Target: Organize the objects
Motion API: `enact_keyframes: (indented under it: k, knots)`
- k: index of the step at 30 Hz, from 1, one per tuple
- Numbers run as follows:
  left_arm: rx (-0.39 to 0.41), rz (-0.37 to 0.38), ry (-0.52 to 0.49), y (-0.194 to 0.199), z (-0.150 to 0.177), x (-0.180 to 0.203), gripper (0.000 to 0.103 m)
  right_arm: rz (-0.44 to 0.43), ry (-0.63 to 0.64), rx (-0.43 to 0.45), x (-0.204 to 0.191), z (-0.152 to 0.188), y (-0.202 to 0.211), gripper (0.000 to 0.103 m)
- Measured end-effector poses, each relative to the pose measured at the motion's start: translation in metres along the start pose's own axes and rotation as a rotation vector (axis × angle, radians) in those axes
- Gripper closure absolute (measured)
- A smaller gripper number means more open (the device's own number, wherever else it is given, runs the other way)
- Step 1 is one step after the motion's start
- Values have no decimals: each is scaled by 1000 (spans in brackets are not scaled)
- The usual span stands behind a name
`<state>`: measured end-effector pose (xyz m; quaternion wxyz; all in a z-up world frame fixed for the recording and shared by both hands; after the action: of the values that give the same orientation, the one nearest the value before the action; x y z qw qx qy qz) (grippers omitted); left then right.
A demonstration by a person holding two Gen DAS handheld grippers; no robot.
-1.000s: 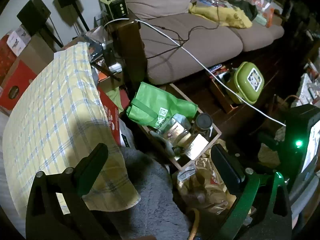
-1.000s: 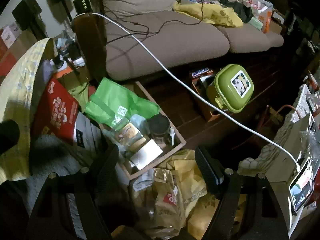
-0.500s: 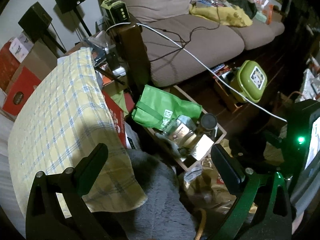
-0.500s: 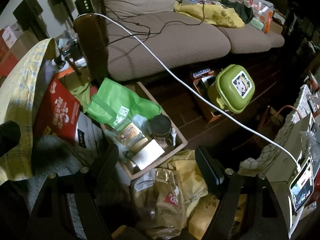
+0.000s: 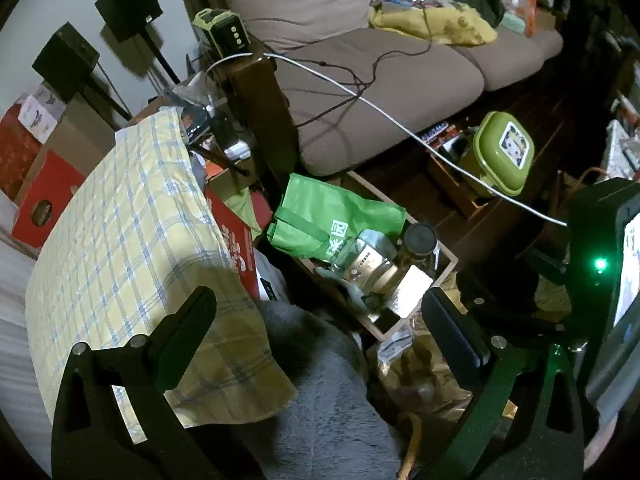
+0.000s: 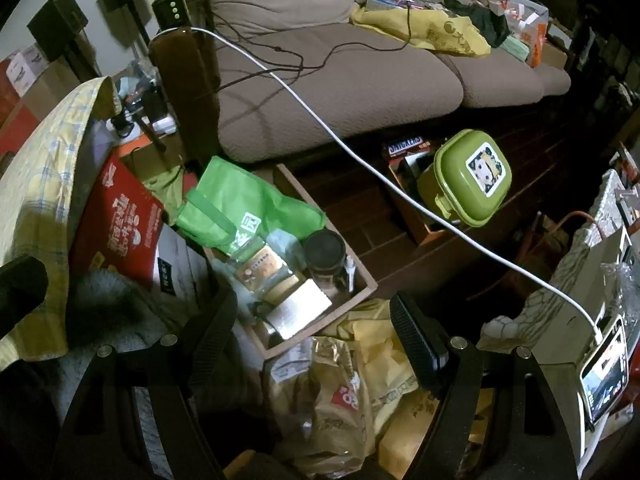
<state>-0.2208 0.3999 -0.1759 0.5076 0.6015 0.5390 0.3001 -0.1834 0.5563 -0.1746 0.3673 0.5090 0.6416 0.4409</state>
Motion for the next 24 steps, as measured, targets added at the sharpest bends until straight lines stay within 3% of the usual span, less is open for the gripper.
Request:
enact_keyframes:
  k: [10,24]
  knots:
    - [21,-39,-36,6,1,3,0,-14,1,6,-1,-2,3,23]
    - [45,-26,-61,16,0,7,0,-31,6,-8,2,-1,0,23]
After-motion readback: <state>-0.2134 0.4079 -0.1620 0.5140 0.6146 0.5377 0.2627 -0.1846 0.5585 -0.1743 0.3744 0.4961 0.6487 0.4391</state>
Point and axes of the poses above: each gripper's, at about its wrist camera, not at the fingertips, and y roughly against the way its jaws point, x to its right, z to its underside, the point moved 4 cm from there along -y, roughly the way its jaws point, and after that the axes turned 6 degrees about -x, right-handed, at the moved point
